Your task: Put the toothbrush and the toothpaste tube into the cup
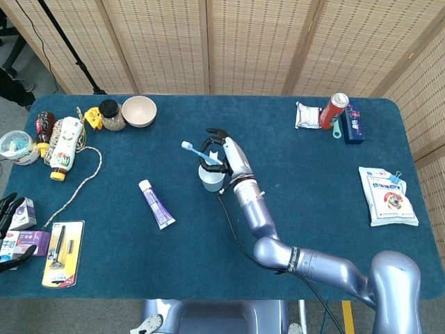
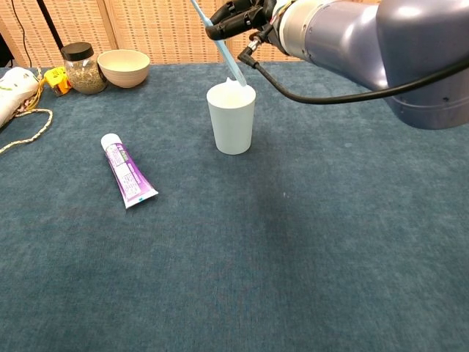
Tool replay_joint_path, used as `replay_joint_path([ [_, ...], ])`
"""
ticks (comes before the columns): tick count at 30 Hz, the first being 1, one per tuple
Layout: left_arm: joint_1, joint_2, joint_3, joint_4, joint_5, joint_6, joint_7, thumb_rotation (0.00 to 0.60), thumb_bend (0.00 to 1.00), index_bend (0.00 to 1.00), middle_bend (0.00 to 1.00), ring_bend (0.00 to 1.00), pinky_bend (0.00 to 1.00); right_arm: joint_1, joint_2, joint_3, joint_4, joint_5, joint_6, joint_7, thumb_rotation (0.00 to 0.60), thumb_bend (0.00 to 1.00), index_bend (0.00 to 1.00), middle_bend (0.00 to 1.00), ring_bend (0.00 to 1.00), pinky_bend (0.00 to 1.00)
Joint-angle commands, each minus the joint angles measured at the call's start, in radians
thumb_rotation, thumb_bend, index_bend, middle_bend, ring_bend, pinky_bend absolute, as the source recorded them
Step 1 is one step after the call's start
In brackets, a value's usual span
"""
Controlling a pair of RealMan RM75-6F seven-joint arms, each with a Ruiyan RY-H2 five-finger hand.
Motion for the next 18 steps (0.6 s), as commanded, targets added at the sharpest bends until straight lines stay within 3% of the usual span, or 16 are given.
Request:
replay_joint_path([
  [1, 0.002, -0.001, 0.001, -0.001, 0.003, 0.003, 0.002, 0.6, 0.23, 0.0, 0.0, 0.0, 0.0, 0.0, 0.0, -0.004, -0.005, 0.009, -0.007, 0.009, 0.6, 0.52, 0.64, 0.15, 0.0, 0.0],
  [14, 0.004, 0.0, 0.001, 0.005, 0.005, 0.008, -0.008, 0.6, 0.23, 0.0, 0.0, 0.0, 0.0, 0.011, -0.021, -0.026, 0.019, 0.025, -0.025, 0.031, 0.6, 0.52, 0.63, 0.15, 0.0, 0.0],
  [18, 0.004, 0.0, 0.001, 0.007, 0.006, 0.008, -0.012, 0.6, 0.22, 0.0, 0.0, 0.0, 0.0, -0.006, -0.02, -0.052, 0.034, -0.023, -0.071, 0.073, 0.6, 0.52, 0.56, 0.11, 0.0, 0.0],
])
